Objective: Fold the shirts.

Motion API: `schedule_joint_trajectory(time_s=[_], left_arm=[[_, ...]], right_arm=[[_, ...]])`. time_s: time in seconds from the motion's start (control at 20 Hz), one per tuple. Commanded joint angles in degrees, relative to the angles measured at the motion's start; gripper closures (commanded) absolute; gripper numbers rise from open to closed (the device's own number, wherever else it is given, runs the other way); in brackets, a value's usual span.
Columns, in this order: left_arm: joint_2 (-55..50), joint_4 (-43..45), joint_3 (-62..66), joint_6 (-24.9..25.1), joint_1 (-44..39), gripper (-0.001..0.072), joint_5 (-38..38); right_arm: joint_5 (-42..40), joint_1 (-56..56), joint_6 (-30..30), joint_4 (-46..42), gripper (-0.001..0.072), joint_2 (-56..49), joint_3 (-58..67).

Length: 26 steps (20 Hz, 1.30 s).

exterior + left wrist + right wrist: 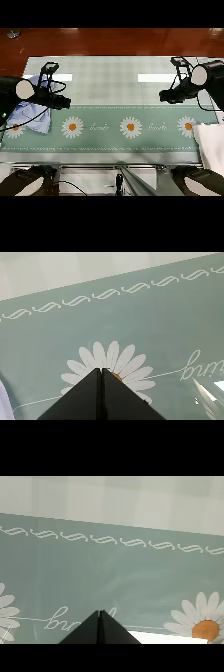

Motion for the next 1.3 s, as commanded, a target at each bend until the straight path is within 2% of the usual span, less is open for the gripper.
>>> schedule_joint_trajectory(time_s=[0.0, 0.65, 1.05, 1.25], left_arm=[[0.02, 0.02, 0.0, 0.02, 0.0, 0.0685, -0.02], [0.02, 0.0, 0.0, 0.02, 0.0, 0.0685, 0.0], [0.02, 0.02, 0.0, 0.02, 0.0, 0.0685, 0.68], [-0.04, 0.02, 0.0, 0.02, 0.02, 0.0684, 0.98]], right_arm=[[0.02, 0.04, 0.02, 0.0, 0.0693, 0.0, 0.07], [-0.04, 0.07, 0.0, 0.0, 0.0693, -0.02, 0.04], [-6.91, 0.04, -0.35, -0.63, 0.0693, 0.0, 0.07], [-7.76, 0.07, 0.13, 0.98, 0.0692, -0.02, 0.07]])
